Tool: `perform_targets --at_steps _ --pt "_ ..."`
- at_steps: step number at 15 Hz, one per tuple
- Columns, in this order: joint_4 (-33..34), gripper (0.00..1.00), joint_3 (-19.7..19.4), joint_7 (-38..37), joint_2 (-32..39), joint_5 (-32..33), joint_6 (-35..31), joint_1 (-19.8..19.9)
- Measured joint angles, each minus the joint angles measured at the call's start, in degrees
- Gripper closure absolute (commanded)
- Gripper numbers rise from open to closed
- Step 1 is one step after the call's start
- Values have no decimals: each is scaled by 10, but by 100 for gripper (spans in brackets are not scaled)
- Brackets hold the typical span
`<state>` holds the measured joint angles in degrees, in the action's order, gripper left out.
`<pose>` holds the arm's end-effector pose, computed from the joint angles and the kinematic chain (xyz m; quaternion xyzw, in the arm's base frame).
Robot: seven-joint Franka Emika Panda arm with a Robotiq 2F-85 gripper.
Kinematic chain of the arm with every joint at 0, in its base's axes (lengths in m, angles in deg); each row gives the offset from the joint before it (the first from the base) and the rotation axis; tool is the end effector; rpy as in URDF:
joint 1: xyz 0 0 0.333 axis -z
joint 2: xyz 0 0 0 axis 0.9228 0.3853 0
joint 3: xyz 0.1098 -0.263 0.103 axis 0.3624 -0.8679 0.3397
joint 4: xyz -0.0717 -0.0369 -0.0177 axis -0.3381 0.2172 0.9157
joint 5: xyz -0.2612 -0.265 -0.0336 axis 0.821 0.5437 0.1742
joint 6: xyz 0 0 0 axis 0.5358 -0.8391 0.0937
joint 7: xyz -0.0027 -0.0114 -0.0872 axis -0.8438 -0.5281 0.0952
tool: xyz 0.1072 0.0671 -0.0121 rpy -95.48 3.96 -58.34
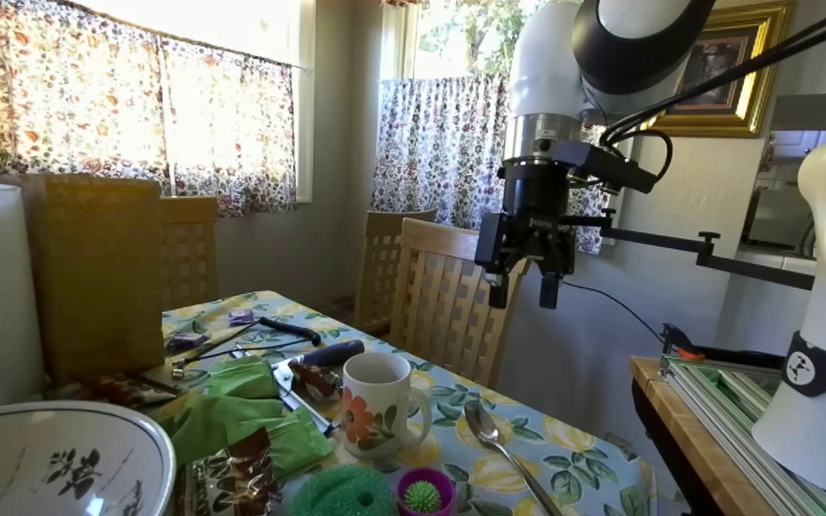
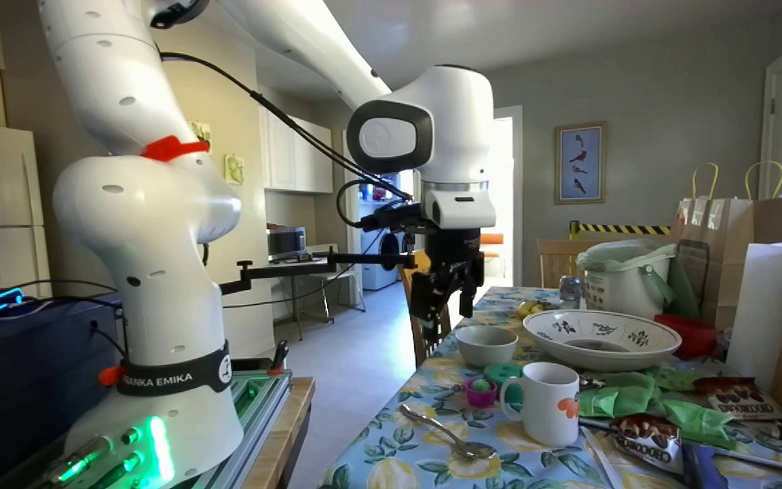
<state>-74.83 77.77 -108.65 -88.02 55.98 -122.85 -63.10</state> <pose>0.3656 -0.0158 0.2895 -0.9193 0.3806 0.0370 0.0929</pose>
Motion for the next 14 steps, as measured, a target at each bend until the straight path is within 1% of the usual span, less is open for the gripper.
perform_targets --at_steps 7,11,14 --pt "-1 0 3 -18 14 6 12 0" --pt "-1 0 14 -18 51 6 11 -3" --pt "-1 0 19 -18 89 5 -2 -14"
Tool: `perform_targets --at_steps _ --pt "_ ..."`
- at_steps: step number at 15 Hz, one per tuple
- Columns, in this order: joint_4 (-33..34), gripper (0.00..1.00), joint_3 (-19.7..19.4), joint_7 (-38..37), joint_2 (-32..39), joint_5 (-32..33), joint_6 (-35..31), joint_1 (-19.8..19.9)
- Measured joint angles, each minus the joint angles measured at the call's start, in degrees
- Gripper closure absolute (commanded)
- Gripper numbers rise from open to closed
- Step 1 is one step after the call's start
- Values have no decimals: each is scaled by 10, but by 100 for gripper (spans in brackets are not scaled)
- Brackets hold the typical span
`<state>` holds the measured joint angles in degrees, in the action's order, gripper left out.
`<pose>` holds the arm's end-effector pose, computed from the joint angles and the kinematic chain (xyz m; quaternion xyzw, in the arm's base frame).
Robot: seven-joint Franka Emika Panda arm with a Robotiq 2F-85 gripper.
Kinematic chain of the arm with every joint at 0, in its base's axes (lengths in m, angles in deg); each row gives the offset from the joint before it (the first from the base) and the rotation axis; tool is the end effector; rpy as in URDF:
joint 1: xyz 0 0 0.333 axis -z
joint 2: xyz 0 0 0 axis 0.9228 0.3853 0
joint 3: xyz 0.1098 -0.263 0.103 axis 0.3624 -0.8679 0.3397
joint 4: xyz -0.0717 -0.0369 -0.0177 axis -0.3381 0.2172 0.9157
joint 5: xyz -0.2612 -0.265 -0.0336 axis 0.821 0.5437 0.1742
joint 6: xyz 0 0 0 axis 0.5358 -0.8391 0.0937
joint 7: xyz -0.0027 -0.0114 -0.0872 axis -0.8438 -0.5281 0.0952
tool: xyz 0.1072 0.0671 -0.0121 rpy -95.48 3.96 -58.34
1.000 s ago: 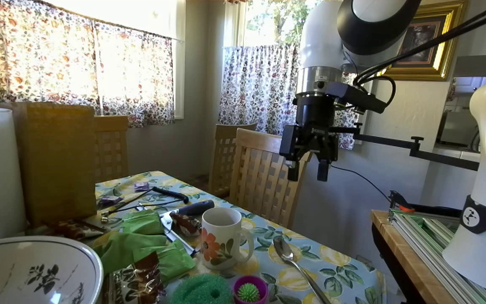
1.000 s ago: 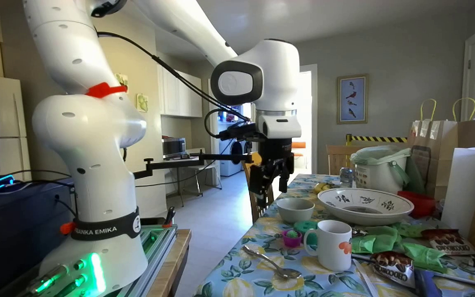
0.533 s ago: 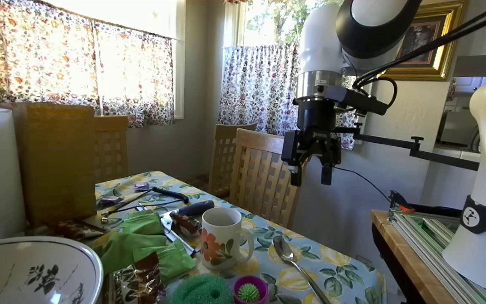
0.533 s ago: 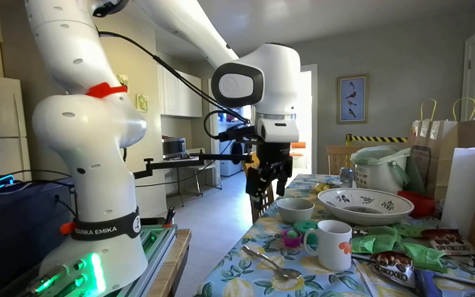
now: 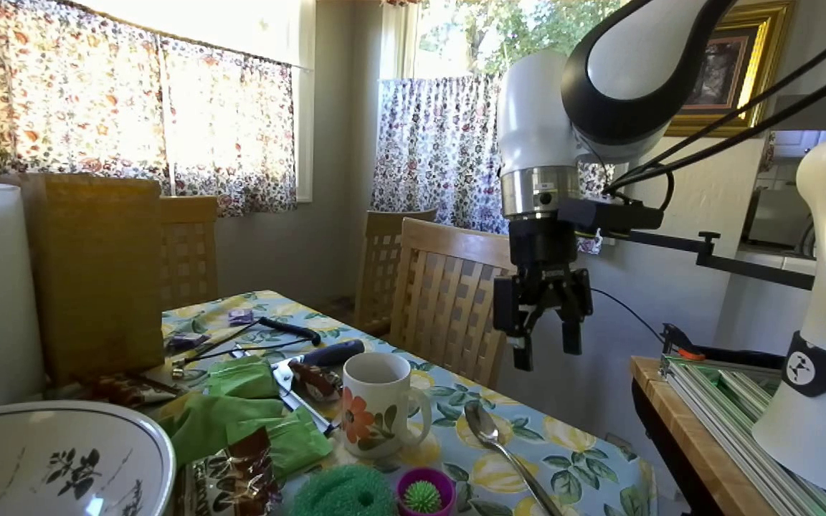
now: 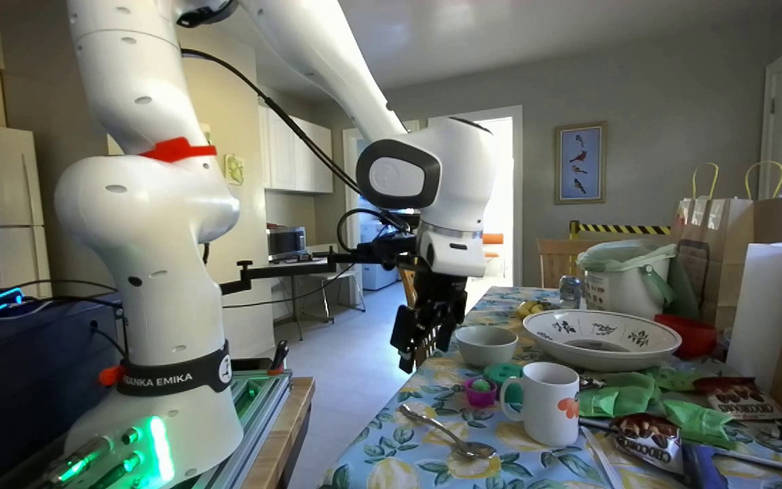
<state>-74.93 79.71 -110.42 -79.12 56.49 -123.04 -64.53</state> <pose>0.3544 0.0049 0.2330 -0.9201 0.3712 0.1109 0.0584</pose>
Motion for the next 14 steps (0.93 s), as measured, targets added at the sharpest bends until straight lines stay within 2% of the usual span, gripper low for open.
perform_targets --at_steps 8,11,14 --pt "0 0 3 1 135 -28 -124 -27" --pt "0 0 9 19 188 -76 -172 -34" --pt "0 0 31 59 220 -155 -209 -33"
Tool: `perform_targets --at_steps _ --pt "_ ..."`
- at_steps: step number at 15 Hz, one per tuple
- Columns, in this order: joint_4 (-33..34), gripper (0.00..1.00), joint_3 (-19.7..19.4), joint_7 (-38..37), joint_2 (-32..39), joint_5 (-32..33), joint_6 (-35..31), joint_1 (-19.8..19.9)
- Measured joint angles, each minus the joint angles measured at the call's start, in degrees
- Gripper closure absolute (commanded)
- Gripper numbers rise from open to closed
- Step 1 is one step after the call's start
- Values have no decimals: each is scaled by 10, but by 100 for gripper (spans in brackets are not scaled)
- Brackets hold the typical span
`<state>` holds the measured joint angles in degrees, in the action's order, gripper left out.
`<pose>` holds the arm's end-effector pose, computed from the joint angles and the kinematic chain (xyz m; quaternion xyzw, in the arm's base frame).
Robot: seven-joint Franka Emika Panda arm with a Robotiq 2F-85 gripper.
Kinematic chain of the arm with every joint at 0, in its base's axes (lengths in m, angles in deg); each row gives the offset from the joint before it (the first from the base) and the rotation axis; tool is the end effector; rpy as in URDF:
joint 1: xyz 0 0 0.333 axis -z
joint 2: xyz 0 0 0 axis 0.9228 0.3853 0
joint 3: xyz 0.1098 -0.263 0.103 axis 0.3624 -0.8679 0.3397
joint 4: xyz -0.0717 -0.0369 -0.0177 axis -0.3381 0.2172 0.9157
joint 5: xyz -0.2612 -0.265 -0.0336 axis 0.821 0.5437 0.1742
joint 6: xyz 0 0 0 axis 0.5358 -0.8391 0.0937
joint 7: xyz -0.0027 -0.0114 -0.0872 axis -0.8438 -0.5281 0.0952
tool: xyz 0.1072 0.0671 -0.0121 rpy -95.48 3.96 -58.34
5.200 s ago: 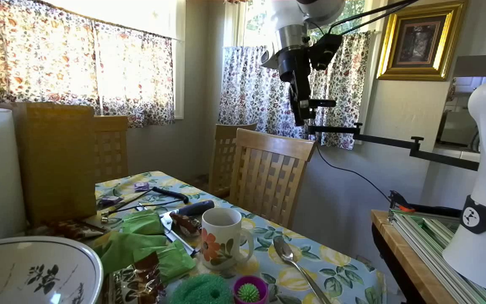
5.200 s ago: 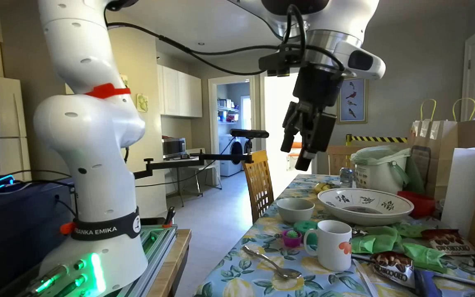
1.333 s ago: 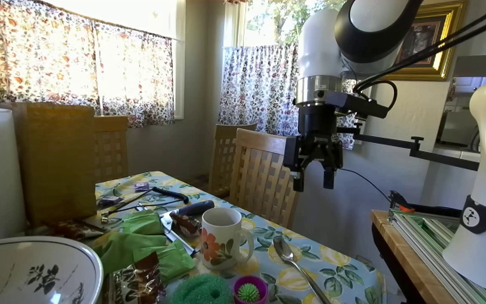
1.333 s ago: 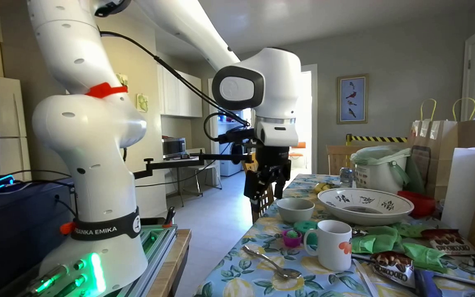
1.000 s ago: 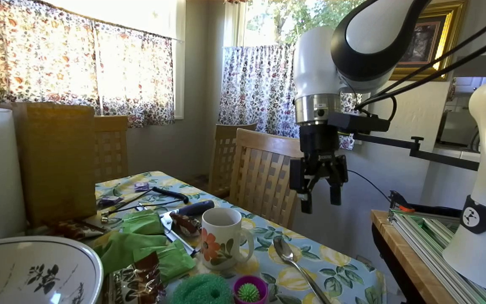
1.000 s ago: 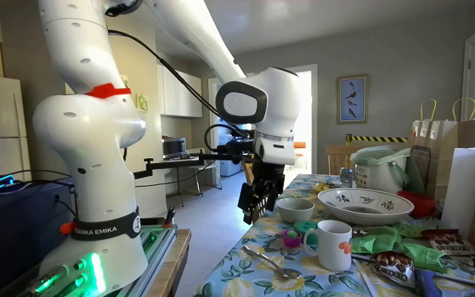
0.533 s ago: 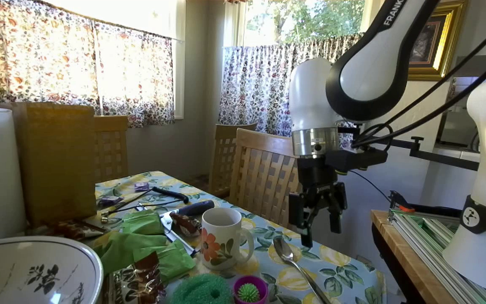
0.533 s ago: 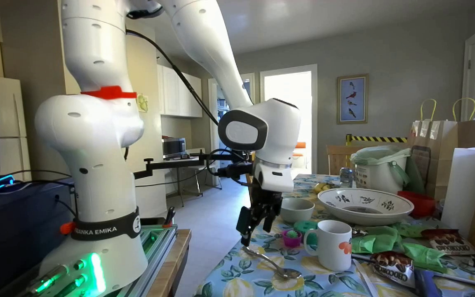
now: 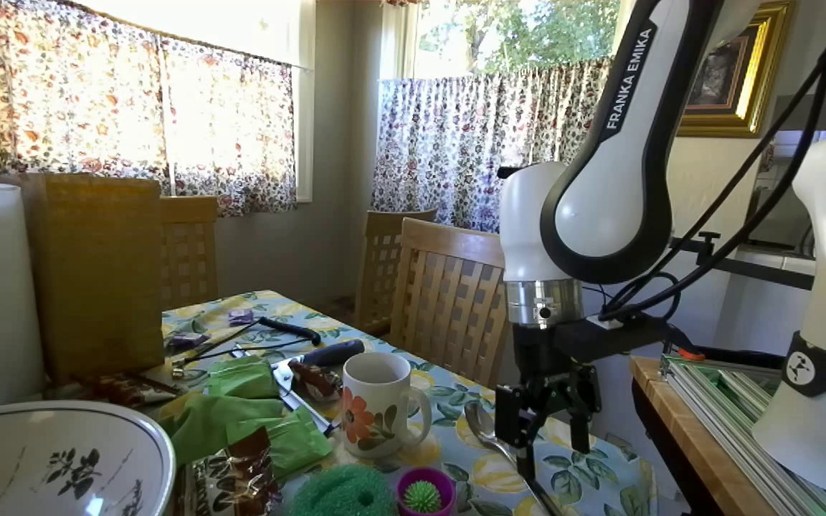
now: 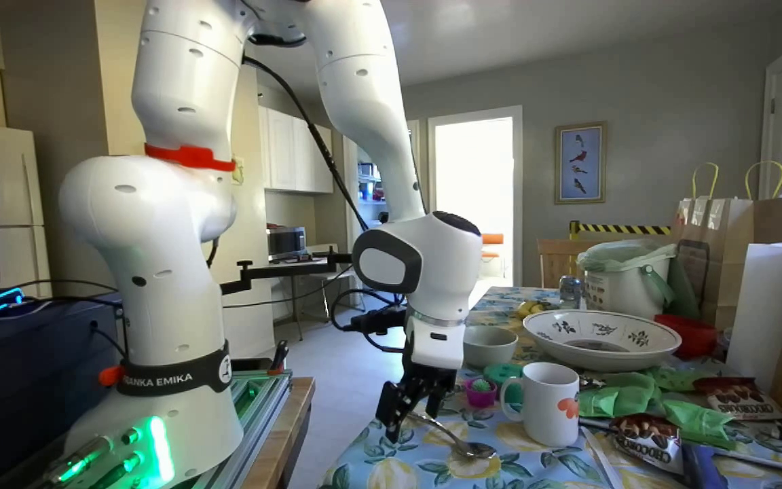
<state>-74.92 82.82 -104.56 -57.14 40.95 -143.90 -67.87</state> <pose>0.3391 0.0223 0.1187 -0.9002 0.4152 0.1197 0.0534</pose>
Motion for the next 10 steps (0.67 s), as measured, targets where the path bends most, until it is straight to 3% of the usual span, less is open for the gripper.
perform_targets --at_steps 5,10 --pt "2 0 32 77 5 -137 -31 -3" --pt "3 0 40 145 2 -238 -51 -6"
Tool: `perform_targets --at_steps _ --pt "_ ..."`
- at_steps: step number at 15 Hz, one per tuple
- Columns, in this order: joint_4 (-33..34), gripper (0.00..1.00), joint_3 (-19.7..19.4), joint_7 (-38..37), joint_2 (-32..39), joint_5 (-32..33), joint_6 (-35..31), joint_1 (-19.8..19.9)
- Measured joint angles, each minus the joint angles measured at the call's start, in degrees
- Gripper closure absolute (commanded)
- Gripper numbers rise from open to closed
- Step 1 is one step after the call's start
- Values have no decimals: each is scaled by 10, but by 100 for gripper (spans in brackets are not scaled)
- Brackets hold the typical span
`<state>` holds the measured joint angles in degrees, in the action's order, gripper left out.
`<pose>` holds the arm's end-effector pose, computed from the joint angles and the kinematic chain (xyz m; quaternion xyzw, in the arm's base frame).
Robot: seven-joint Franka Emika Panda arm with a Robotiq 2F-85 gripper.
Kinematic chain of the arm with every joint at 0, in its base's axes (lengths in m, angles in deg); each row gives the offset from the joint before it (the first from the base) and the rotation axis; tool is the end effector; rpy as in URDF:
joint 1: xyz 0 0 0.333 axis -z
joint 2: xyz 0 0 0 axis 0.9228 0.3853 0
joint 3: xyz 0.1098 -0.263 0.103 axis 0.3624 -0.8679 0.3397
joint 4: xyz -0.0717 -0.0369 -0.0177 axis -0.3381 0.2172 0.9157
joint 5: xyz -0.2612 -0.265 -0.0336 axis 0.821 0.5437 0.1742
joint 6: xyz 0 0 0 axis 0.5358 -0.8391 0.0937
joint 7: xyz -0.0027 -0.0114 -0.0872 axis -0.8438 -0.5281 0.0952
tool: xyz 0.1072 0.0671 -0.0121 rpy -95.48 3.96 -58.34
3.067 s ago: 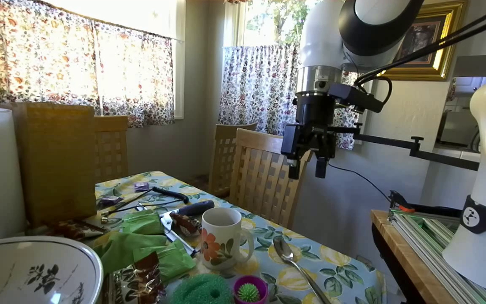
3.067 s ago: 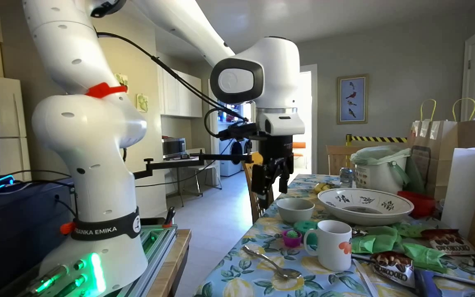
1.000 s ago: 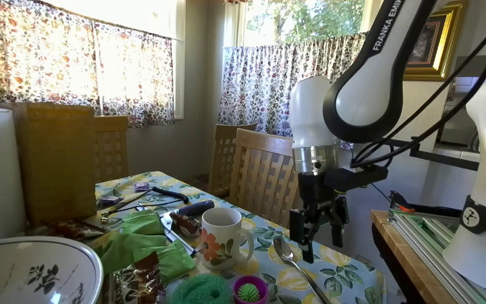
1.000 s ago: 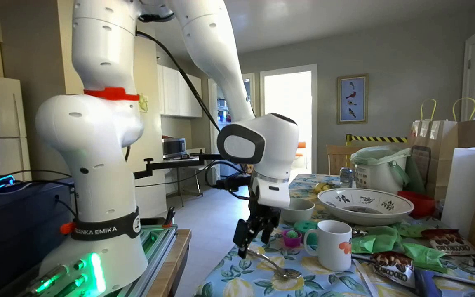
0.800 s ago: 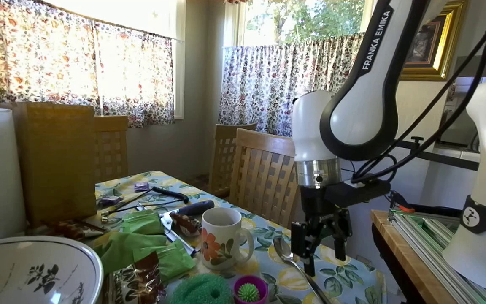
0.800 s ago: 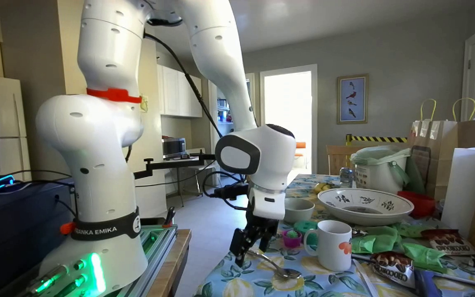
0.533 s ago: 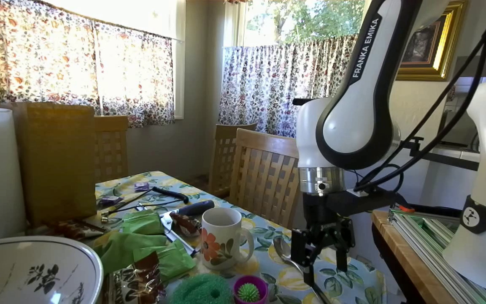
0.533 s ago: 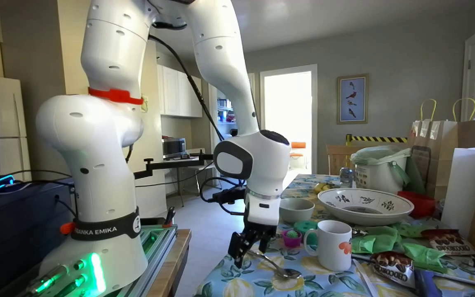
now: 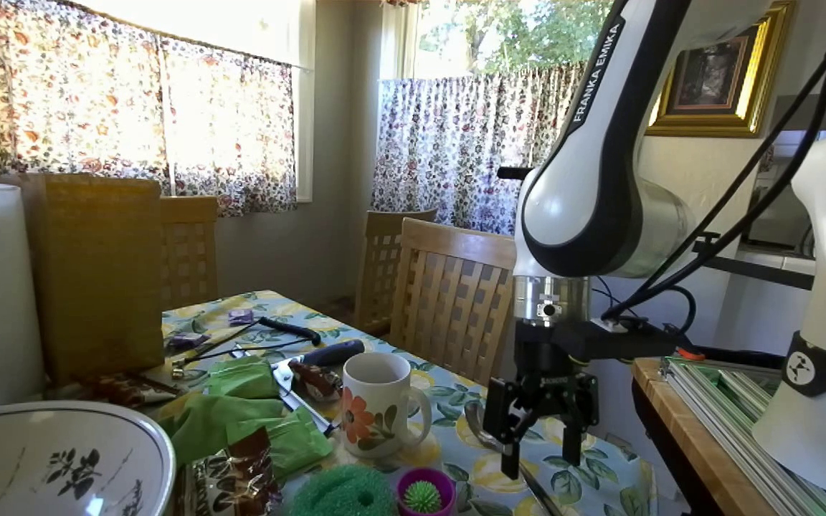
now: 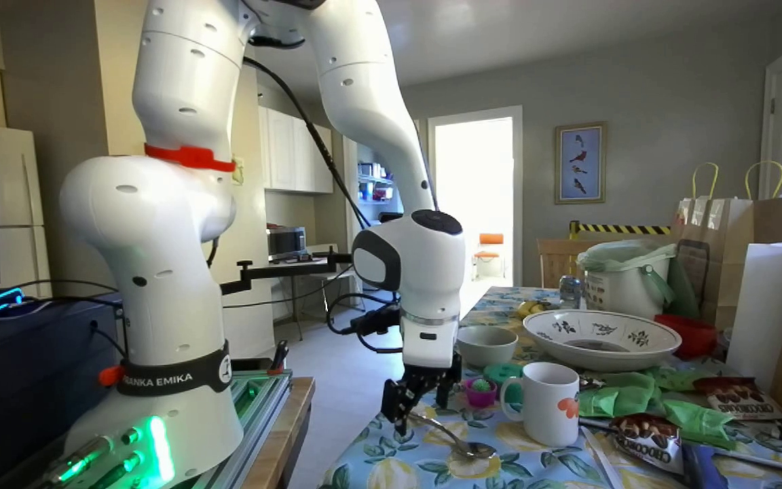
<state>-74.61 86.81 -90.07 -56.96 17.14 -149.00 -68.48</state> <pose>0.3379 0.0301 0.1216 -0.8821 0.4523 0.0784 0.1058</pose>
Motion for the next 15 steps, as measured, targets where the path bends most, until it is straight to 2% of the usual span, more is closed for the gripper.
perform_targets --at_steps 4,15 --pt "0 0 0 40 0 -47 0 -2" --pt "1 0 -12 49 -11 -55 2 -10"
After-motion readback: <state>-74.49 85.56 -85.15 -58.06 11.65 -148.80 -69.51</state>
